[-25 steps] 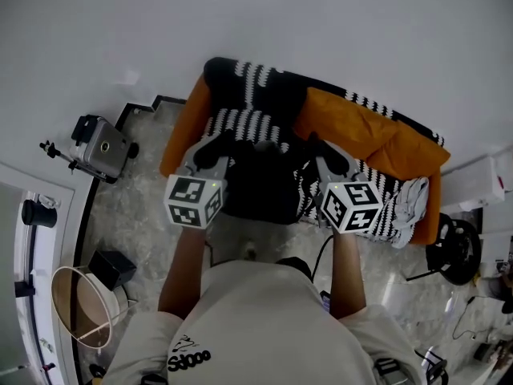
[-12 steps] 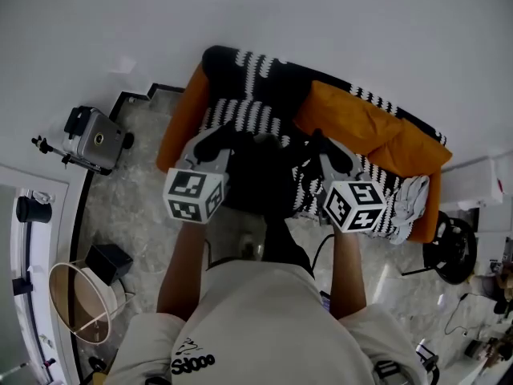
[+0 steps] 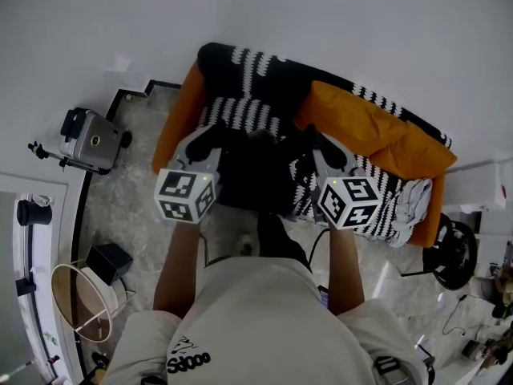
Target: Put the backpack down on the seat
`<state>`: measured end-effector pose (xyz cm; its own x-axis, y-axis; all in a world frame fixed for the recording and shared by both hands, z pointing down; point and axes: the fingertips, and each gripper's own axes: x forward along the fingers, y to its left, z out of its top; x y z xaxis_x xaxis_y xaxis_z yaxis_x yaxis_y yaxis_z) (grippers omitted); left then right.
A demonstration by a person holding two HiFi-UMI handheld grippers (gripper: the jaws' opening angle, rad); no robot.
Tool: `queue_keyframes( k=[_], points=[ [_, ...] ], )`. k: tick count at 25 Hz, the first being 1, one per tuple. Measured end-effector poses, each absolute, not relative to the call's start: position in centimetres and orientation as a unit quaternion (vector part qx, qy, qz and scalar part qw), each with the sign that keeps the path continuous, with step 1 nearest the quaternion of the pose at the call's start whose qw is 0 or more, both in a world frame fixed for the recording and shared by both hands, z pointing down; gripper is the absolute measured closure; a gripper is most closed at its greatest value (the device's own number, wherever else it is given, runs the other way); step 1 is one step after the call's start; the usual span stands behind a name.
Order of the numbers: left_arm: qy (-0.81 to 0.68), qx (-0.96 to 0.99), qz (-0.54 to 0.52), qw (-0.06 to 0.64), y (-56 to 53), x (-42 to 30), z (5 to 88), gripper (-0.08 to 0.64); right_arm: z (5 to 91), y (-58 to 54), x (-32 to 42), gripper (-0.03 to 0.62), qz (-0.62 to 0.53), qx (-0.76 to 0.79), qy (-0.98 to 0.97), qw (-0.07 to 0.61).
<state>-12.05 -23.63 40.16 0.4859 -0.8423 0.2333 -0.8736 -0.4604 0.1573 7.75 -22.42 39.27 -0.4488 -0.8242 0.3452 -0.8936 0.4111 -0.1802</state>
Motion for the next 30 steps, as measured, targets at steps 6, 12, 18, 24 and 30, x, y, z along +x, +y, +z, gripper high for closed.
queue_keyframes(
  k=[6,12,18,24,30],
  points=[
    [-0.512,0.846,0.060,0.140,-28.4,-10.8,41.1,0.517,40.2,-27.0,9.0,0.557,0.180,0.500,-0.840,0.104],
    [-0.515,0.841,0.073,0.150,-33.7,-9.6,42.6,0.517,41.8,-32.4,10.3,0.557,0.201,0.495,-0.838,0.110],
    [-0.521,0.833,0.090,0.162,-39.3,-9.1,44.9,0.517,44.4,-37.7,11.7,0.557,0.215,0.497,-0.830,0.131],
    [-0.529,0.824,0.097,0.177,-44.8,-8.7,47.1,0.517,46.8,-42.7,12.6,0.555,0.224,0.490,-0.828,0.154],
    [-0.547,0.809,0.099,0.191,-50.1,-9.3,49.0,0.517,48.4,-48.2,12.7,0.552,0.230,0.498,-0.820,0.161]
  ],
)
